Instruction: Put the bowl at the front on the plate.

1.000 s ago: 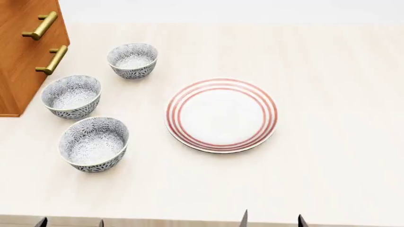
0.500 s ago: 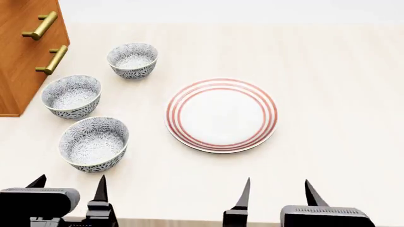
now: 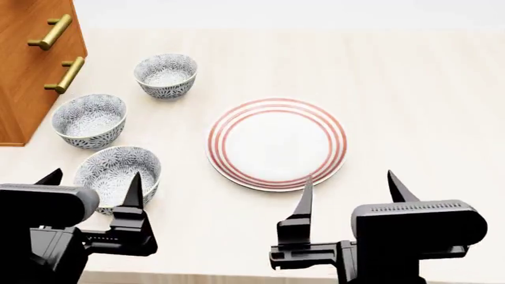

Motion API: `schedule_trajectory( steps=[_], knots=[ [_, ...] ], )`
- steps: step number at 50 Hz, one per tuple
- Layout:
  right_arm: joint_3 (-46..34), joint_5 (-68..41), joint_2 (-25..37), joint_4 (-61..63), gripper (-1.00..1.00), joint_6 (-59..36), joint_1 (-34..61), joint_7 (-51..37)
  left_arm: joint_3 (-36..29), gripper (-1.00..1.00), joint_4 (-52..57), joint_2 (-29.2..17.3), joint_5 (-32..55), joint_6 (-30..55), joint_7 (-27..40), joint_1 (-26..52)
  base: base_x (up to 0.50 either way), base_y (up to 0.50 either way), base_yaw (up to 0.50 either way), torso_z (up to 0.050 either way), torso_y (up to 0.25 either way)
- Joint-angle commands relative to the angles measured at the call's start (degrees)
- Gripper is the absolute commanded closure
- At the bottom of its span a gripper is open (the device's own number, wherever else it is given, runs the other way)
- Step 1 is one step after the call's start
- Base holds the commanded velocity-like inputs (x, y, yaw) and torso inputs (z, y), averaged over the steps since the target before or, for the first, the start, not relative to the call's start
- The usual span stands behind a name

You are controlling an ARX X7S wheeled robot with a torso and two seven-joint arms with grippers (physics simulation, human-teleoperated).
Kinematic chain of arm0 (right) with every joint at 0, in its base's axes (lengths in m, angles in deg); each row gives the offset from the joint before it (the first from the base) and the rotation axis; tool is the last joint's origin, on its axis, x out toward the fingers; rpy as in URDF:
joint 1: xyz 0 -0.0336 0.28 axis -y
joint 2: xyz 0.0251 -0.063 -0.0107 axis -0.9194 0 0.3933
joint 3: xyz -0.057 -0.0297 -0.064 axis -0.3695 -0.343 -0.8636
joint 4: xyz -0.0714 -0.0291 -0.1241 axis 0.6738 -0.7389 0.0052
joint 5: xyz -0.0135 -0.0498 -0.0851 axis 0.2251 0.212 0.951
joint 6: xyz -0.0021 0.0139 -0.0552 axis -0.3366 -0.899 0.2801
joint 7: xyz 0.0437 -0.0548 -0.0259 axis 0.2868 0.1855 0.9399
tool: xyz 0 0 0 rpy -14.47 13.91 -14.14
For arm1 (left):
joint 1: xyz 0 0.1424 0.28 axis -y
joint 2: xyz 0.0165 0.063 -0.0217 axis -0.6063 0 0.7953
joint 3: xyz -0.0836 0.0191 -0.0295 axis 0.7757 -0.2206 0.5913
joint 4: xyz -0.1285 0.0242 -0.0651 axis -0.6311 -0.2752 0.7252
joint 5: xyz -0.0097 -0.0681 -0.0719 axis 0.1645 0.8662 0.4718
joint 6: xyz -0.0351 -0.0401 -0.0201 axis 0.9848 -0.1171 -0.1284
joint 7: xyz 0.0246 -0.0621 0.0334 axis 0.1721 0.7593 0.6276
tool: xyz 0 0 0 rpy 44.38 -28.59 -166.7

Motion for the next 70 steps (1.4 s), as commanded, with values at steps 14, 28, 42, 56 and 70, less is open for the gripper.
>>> schedule_trajectory(
  steps=[14,28,42,56,70],
  knots=[
    [-1.48,-2.3,2.85,4.15,-1.0,-11.57,14.75,0.98,1.6,-1.0,4.84,1.39,6.56,13.55,4.62,14.82,0.0,0.0,0.0,0.0,0.0],
    [-1.19,-4.63,3.86,4.14,-1.0,-13.33,22.19,3.51,3.06,-1.0,2.25,2.59,11.98,16.18,7.92,22.17,0.0,0.0,0.0,0.0,0.0],
    [-2.2,-5.66,4.68,4.31,-1.0,-16.15,28.2,4.33,3.7,-1.0,1.91,1.4,17.43,17.71,11.14,28.84,0.0,0.0,0.0,0.0,0.0],
    [-3.93,-5.69,6.45,4.21,-1.0,-20.54,35.63,4.63,3.32,-1.0,0.49,1.34,20.39,17.87,14.07,36.31,0.0,0.0,0.0,0.0,0.0],
    [-3.27,-6.54,6.28,4.5,-1.0,-21.43,35.8,4.43,2.85,-1.0,0.34,0.46,22.4,17.04,15.63,36.31,0.0,0.0,0.0,0.0,0.0]
  ],
)
